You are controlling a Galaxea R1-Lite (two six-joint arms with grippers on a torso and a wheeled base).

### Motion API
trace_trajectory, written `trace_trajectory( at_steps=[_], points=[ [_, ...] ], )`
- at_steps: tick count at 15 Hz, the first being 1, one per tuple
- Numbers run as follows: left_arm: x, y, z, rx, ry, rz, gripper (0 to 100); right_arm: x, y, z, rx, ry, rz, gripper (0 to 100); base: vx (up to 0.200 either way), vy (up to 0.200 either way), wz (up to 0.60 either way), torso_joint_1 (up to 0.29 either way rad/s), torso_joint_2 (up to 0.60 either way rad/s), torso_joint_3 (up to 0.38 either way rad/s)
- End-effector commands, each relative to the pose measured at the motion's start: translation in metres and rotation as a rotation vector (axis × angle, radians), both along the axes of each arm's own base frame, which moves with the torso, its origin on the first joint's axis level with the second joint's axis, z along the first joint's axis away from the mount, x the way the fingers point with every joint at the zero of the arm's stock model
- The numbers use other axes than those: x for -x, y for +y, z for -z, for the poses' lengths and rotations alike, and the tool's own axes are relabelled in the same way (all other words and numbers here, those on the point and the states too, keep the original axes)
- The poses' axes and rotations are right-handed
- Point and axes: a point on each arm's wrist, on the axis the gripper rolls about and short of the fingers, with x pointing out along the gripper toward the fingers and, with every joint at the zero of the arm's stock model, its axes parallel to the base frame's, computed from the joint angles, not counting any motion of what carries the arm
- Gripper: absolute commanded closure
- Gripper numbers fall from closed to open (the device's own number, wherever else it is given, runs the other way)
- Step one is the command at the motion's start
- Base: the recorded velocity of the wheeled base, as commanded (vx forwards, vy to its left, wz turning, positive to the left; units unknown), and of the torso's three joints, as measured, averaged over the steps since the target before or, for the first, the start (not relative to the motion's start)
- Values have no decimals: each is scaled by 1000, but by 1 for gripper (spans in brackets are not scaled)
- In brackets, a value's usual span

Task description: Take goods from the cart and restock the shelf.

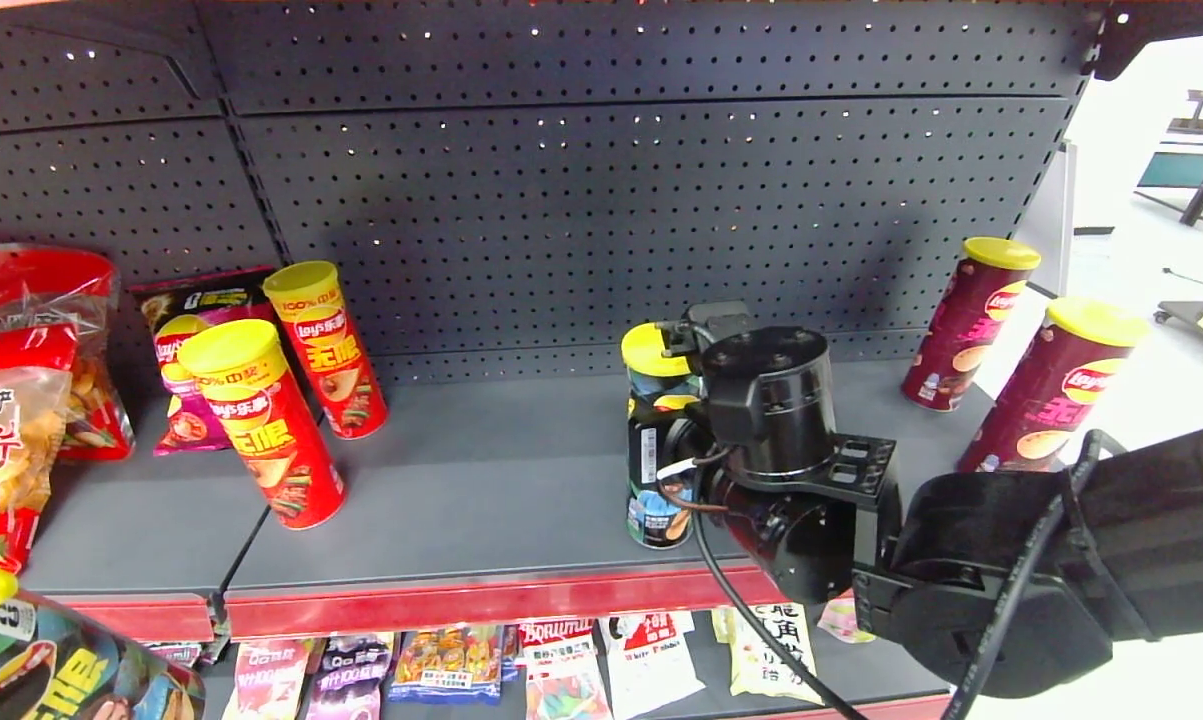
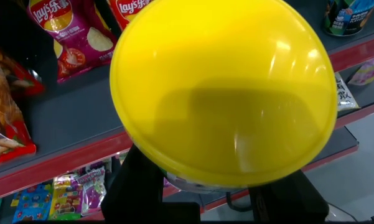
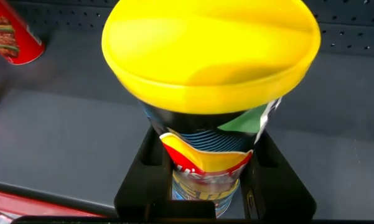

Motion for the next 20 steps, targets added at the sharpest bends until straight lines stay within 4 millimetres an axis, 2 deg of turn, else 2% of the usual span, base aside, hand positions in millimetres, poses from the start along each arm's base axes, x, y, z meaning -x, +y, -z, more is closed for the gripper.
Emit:
trace_trajectory(
  at_steps=[1, 20],
  points=[
    [0, 0, 0, 0, -1, 0, 100, 4, 0, -1, 1, 2, -10, 100, 0, 0, 0, 0, 0, 0],
    [1, 0, -1, -1, -10, 0, 100, 15, 7, 4, -15, -33, 4, 100, 0, 0, 0, 0, 0, 0]
  ],
)
